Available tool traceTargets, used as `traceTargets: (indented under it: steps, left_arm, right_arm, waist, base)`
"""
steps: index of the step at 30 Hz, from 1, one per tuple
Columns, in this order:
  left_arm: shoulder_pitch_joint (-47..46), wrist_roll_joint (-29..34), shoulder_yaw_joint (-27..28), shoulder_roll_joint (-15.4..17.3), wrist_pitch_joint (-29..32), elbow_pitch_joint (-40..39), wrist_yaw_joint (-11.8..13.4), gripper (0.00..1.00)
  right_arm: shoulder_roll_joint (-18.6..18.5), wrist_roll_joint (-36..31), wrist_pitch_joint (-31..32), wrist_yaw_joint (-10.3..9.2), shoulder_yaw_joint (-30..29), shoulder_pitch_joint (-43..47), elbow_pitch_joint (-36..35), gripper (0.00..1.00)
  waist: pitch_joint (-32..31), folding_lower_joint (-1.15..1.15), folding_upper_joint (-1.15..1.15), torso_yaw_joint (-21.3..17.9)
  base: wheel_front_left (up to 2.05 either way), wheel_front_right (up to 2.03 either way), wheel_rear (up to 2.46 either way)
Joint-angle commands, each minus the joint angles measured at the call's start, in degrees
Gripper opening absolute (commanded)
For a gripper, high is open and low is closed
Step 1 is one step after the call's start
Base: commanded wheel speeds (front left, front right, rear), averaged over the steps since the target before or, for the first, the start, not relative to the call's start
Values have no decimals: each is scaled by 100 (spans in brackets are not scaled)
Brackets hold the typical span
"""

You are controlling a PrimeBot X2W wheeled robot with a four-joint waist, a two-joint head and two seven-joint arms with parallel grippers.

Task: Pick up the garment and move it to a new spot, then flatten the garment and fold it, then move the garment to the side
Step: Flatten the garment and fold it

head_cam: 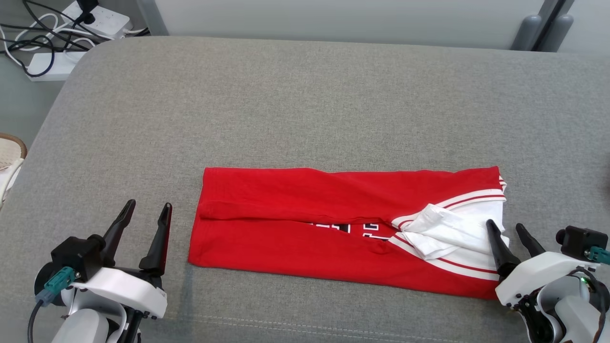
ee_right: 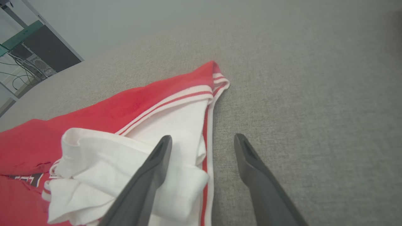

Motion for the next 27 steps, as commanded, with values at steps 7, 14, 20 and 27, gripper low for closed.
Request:
traceTargets:
  steps: [7, 14, 20, 27]
  left_arm:
    - [-141, 175, 440, -1, -50, -149, -159, 100]
    - [-198, 286, 575, -103, -50, -120, -219, 100]
    - [-191, 328, 641, -179, -50, -123, -239, 100]
    - [-135, 300, 593, -202, -50, -168, -242, 100]
  right_arm:
    - [-22, 278, -81, -16, 224, -164, 99, 100]
    - [-15, 610, 53, -16, 520, -394, 242, 100]
    - [-45, 1172, 550, -16, 867, -379, 175, 45]
    - [-285, 1473, 470, -16, 1045, -466, 76, 0]
  waist:
    - [157, 0, 0, 128]
    - [311, 0, 0, 218]
    - [388, 0, 0, 289]
    - [400, 0, 0, 278]
  base:
    - [0, 0, 0]
    - [0, 0, 0]
    - [0, 0, 0]
    - [0, 0, 0]
